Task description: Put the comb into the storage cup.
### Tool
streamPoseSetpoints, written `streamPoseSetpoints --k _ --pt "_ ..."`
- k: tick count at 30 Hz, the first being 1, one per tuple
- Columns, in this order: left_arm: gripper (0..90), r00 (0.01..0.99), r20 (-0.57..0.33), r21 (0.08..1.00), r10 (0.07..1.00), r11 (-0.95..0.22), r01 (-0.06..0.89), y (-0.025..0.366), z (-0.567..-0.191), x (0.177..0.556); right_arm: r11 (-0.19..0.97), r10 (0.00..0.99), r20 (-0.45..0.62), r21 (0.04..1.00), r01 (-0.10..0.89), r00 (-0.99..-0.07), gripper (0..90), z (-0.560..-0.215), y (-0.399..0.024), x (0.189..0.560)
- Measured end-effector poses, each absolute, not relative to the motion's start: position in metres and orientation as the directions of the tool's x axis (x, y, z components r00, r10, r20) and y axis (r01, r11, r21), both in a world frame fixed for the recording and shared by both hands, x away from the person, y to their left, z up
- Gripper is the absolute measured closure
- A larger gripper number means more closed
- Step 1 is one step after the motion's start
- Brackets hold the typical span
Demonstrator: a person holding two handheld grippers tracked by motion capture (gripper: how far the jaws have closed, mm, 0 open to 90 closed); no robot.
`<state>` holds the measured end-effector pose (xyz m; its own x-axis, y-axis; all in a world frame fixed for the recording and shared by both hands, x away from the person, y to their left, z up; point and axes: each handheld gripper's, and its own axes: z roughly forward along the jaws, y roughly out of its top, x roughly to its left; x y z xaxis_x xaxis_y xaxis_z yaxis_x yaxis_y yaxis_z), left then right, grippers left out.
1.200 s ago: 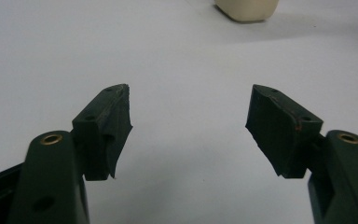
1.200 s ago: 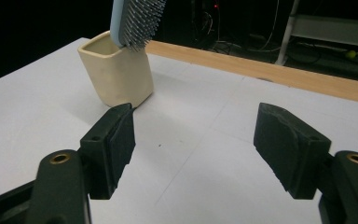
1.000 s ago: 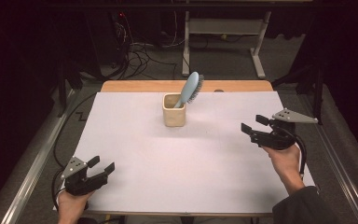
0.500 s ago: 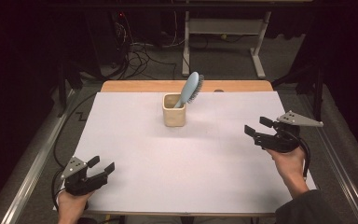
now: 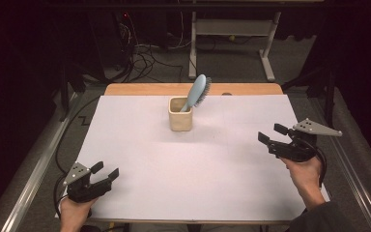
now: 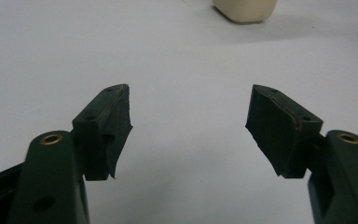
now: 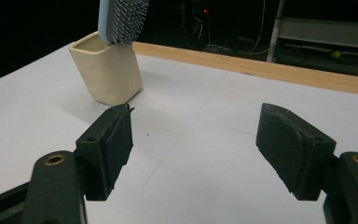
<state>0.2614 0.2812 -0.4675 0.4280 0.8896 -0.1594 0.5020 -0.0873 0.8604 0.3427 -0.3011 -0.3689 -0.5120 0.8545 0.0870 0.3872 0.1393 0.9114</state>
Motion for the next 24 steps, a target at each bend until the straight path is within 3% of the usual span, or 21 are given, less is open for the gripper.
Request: streamPoseSetpoints --k 24 --pt "31.2 0.424 -0.157 0.86 0.892 -0.087 0.503 0.281 -0.468 0.262 0.11 0.871 0.098 0.916 0.385 -0.482 28.0 -0.374 -0.319 0.327"
